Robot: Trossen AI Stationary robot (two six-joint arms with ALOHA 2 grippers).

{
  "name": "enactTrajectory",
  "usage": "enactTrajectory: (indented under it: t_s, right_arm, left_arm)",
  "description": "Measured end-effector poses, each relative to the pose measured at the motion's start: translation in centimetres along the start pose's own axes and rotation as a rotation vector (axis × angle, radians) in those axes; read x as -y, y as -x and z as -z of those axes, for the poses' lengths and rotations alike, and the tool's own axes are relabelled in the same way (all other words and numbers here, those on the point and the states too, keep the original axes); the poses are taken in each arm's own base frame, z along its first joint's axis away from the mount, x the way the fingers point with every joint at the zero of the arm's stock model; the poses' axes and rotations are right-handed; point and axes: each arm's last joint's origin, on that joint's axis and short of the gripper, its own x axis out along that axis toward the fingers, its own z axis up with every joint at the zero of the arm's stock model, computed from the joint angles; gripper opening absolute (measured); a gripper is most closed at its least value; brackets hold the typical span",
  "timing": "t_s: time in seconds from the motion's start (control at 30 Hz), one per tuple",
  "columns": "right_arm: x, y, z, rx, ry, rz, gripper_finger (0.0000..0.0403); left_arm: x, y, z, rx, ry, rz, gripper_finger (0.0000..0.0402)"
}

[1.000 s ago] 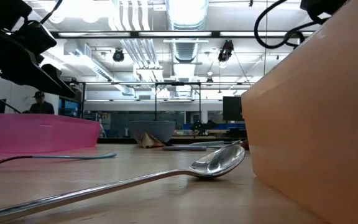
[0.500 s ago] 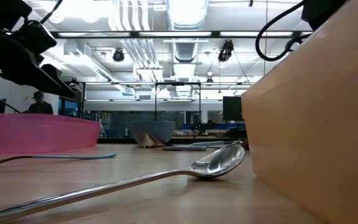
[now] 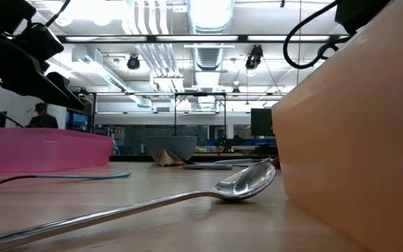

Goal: Pick & Place Food Item
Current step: Put the red seasoning can into the green bin, then put the orange seasoning pack into the green bin

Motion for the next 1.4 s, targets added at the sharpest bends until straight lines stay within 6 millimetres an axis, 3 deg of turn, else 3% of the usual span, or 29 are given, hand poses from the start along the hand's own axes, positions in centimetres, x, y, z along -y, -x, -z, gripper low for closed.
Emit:
enactTrajectory:
  t_s: [0.47, 1.17, 1.4]
  right_arm:
    - [-0.4, 0.7, -0.3, 0.001, 0.003, -0.012, 0.0326]
    - [-3.6, 8.8, -4.0, 0.08, 0.231, -0.127, 0.0327]
    - [-5.3, 10.0, -5.0, 0.207, 0.342, -0.21, 0.0327]
  left_arm:
    - [0.0, 0.0, 0.0, 0.001, 0.0, 0.0, 0.0368]
    - [0.0, 0.0, 0.0, 0.0, 0.0, 0.0, 0.0368]
    - [0.0, 0.0, 0.0, 0.0, 0.0, 0.0, 0.0368]
